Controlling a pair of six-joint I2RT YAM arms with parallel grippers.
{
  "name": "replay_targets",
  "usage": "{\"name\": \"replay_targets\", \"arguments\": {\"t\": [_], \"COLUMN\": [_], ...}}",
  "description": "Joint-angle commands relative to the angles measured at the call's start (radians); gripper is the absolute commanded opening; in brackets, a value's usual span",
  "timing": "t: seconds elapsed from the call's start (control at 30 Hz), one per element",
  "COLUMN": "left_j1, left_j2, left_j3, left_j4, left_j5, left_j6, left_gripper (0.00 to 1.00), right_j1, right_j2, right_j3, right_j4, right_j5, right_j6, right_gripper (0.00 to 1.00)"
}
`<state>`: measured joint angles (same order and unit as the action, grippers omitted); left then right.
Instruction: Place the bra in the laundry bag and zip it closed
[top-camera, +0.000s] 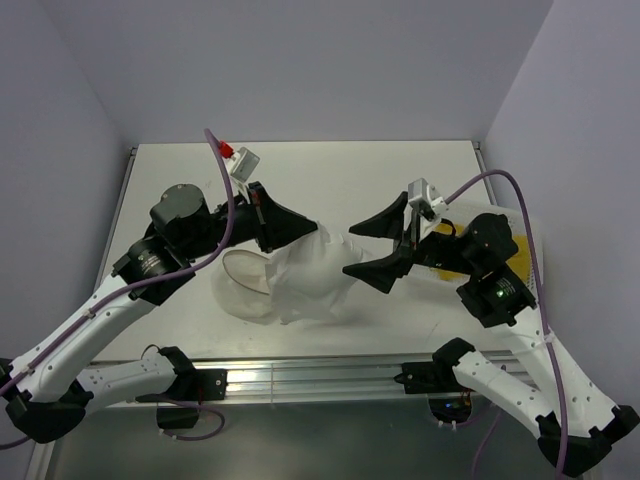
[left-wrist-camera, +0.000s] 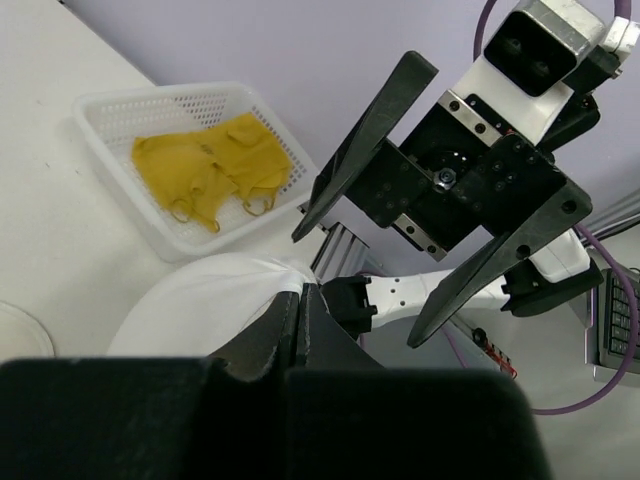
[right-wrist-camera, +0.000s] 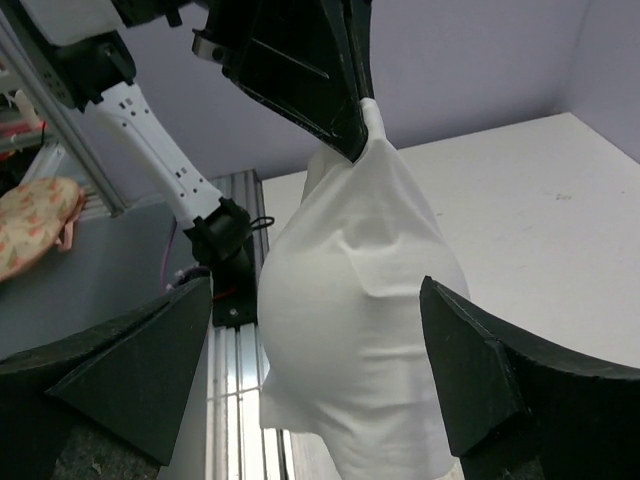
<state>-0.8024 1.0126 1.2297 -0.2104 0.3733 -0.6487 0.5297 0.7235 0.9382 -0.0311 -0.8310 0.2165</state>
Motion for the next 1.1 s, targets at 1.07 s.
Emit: {"name": "replay_targets", "arguments": {"t": [1.07], "left_j1": [-0.012], "left_j2": [-0.043], "left_j3": [-0.004], "left_j4": [-0.007], "left_j5": [0.064], "left_j6": [0.018], "left_gripper": [0.00], "right_j1": [0.228], "right_j2": [0.115], "right_j3": [0.151], "right_j4": [-0.193], "right_j5": [0.299], "right_j6": [-0.302], "right_gripper": [0.96]}}
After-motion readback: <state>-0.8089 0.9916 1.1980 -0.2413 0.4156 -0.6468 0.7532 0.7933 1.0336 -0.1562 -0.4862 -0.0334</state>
